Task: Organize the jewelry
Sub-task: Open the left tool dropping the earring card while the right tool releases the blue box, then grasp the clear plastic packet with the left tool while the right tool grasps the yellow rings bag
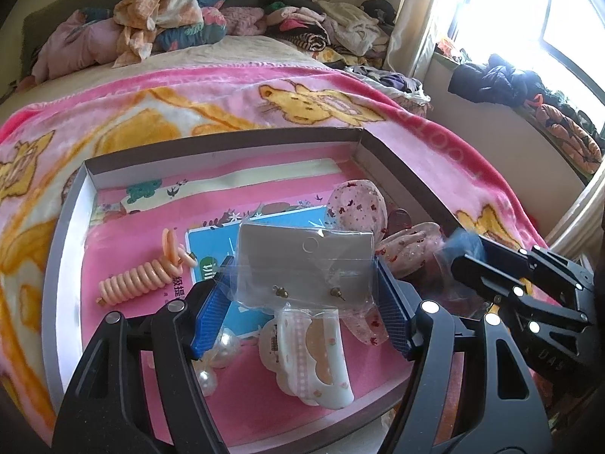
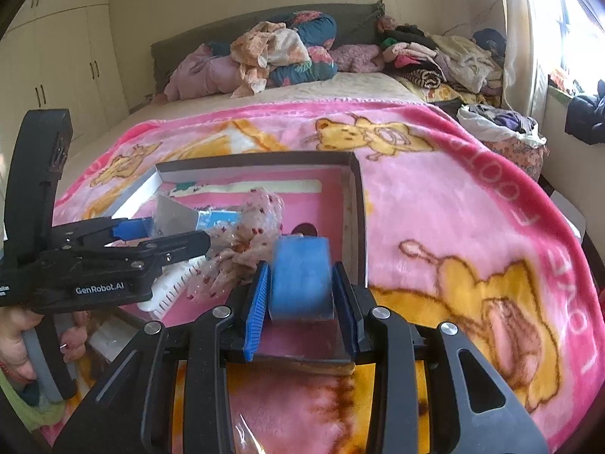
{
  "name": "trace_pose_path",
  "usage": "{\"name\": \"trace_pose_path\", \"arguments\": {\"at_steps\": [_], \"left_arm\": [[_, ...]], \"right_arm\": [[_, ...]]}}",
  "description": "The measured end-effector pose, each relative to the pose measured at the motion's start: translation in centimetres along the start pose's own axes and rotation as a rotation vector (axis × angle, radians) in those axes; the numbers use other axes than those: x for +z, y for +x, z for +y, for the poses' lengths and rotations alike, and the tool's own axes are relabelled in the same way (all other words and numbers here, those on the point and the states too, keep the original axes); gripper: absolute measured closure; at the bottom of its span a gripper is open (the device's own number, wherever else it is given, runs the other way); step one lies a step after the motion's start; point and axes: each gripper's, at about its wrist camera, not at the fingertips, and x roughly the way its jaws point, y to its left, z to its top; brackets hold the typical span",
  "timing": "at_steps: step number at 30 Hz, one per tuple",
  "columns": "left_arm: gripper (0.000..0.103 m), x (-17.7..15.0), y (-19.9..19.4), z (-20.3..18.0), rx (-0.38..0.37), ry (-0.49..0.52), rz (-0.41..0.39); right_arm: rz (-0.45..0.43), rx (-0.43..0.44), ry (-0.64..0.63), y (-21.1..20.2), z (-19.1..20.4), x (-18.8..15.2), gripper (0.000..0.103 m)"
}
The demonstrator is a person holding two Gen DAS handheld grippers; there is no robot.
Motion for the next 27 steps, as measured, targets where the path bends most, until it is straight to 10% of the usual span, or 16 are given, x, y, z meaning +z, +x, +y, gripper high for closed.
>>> {"name": "trace_pose_path", "arguments": {"at_steps": [27], "left_arm": [[0.015, -2.2, -4.2, -0.9, 0.007, -0.001, -0.059]], "right_arm": [[-0.071, 0.034, 0.044, -7.4, 0.4, -4.4, 0.042]]}}
